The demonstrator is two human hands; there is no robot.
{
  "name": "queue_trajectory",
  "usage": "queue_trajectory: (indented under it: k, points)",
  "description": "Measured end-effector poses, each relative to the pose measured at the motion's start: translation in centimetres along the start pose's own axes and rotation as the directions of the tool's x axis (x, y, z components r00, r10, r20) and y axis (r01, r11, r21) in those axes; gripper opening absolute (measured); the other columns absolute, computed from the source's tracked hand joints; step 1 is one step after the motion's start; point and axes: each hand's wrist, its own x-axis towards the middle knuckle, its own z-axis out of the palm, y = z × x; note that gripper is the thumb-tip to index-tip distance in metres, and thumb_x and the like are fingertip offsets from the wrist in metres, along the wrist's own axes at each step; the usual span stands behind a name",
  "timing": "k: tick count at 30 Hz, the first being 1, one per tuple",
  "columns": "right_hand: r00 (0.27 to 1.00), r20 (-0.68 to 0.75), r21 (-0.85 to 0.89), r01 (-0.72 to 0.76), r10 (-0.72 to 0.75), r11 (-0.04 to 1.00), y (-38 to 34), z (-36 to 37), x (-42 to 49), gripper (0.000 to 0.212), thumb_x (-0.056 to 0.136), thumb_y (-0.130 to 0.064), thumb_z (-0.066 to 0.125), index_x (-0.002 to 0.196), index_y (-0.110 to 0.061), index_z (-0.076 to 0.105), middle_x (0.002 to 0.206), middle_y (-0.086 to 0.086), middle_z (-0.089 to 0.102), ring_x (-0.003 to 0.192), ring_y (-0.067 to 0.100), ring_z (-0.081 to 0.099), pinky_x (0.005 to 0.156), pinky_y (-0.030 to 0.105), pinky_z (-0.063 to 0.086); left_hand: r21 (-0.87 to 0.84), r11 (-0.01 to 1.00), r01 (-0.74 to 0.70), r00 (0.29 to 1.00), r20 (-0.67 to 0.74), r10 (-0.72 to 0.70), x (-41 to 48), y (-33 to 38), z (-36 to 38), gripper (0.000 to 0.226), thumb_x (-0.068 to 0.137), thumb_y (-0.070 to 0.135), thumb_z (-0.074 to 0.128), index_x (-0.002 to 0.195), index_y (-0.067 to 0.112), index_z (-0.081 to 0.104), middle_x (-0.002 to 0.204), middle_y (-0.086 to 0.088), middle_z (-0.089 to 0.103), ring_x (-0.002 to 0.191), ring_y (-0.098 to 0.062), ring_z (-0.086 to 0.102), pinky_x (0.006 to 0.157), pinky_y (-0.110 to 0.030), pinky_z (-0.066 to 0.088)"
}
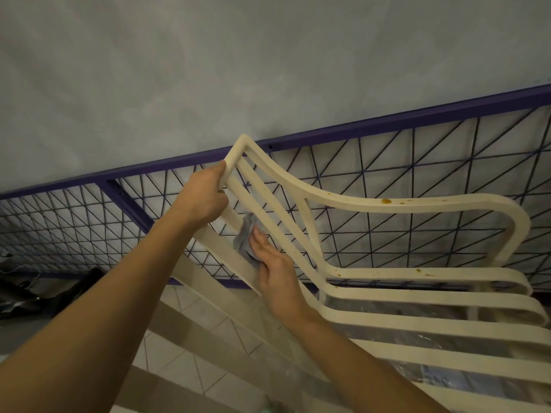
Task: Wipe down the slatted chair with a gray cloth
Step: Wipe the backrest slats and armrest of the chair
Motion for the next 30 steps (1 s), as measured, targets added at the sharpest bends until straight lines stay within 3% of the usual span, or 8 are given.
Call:
queue_trajectory:
  k: [3, 6, 9, 11, 14, 18, 21, 30]
  points:
    - [0.994, 0.02, -0.064, -0.103, 0.104, 0.993, 1.3, -0.9, -1.0, 0.059, 0.09, 0.013, 0.048, 0.143, -0.014, 0.041, 0.149, -0.003, 0.038, 0.14, 0.004, 0.031, 0.116, 0.029, 0.028, -0.016, 1.0, 0.002, 1.0, -0.001, -0.002, -0.1, 0.1, 0.0, 0.059, 0.094, 0.003, 0.05, 0.148, 0.014, 0.03, 0.132, -0.016, 0.049, 0.113, -0.031, 0.053, 0.09, -0.037, 0.044]
    - [0.952, 0.151, -0.278, -0.217, 0.265, 0.936, 0.0, -2.1, 0.0, 0.051, 0.09, 0.006, 0.047, 0.14, -0.008, 0.047, 0.144, 0.006, 0.046, 0.135, 0.02, 0.04, 0.114, 0.035, 0.033, -0.014, 1.0, 0.005, 1.0, -0.002, -0.005, -0.1, 0.0, 0.1, 0.06, 0.094, 0.003, 0.049, 0.149, 0.015, 0.029, 0.13, -0.016, 0.05, 0.11, -0.03, 0.054, 0.089, -0.038, 0.046]
    - [0.933, 0.155, -0.372, -0.249, 0.324, 0.894, -3.5, -2.7, 3.0, 0.018, 0.094, -0.01, 0.053, 0.105, -0.003, 0.066, 0.096, 0.009, 0.062, 0.099, 0.027, 0.064, 0.088, 0.036, 0.053, -0.02, 1.0, 0.01, 1.0, -0.009, -0.01, -0.2, 0.1, 0.1, 0.06, 0.094, 0.003, 0.049, 0.149, 0.016, 0.029, 0.13, -0.016, 0.05, 0.111, -0.03, 0.054, 0.089, -0.038, 0.045]
    - [0.966, 0.133, -0.328, -0.169, 0.223, 0.929, -6.0, -2.4, 4.5, 0.017, 0.096, -0.018, 0.054, 0.091, -0.007, 0.066, 0.084, 0.006, 0.061, 0.084, 0.024, 0.065, 0.077, 0.036, 0.056, -0.009, 1.0, 0.003, 1.0, -0.013, -0.003, -0.2, 0.3, 0.1, 0.059, 0.094, 0.002, 0.048, 0.148, 0.014, 0.03, 0.129, -0.016, 0.051, 0.111, -0.03, 0.054, 0.088, -0.036, 0.044]
    - [0.991, 0.105, -0.281, -0.052, 0.084, 0.958, -8.3, -1.3, 5.9, 0.012, 0.093, -0.009, 0.056, 0.098, -0.006, 0.066, 0.096, 0.01, 0.064, 0.087, 0.025, 0.063, 0.077, 0.038, 0.055, -0.013, 1.0, -0.003, 1.0, -0.011, 0.003, -0.2, 0.4, -0.1, 0.057, 0.092, 0.001, 0.05, 0.146, 0.011, 0.033, 0.129, -0.018, 0.052, 0.106, -0.028, 0.053, 0.085, -0.033, 0.041]
    - [0.999, 0.025, -0.1, 0.042, -0.04, 0.994, -6.2, 0.2, 5.3, 0.043, 0.088, 0.008, 0.052, 0.126, -0.01, 0.061, 0.127, 0.005, 0.062, 0.115, 0.02, 0.059, 0.101, 0.032, 0.048, -0.033, 0.999, -0.007, 1.0, -0.004, 0.006, 0.0, 0.2, -0.2, 0.061, 0.091, 0.003, 0.05, 0.149, 0.013, 0.03, 0.133, -0.017, 0.05, 0.113, -0.03, 0.054, 0.09, -0.035, 0.043]
    - [0.993, -0.043, -0.016, 0.108, -0.109, 0.994, -3.5, 0.5, 3.1, 0.056, 0.086, 0.016, 0.047, 0.137, -0.008, 0.049, 0.147, 0.001, 0.045, 0.136, 0.008, 0.039, 0.114, 0.023, 0.031, -0.042, 0.999, -0.009, 1.0, -0.005, 0.008, 0.0, -0.1, -0.1, 0.062, 0.092, 0.002, 0.05, 0.149, 0.013, 0.029, 0.133, -0.017, 0.05, 0.111, -0.029, 0.054, 0.088, -0.035, 0.043]
    - [0.999, -0.038, 0.04, 0.002, -0.001, 0.999, 2.9, -0.3, -1.5, 0.059, 0.089, 0.012, 0.052, 0.141, -0.014, 0.044, 0.149, -0.004, 0.041, 0.139, 0.003, 0.033, 0.115, 0.028, 0.03, -0.026, 1.0, -0.007, 1.0, -0.007, 0.007, 0.0, -0.4, 0.2, 0.06, 0.096, 0.006, 0.048, 0.151, 0.017, 0.026, 0.133, -0.016, 0.048, 0.108, -0.028, 0.053, 0.091, -0.037, 0.044]
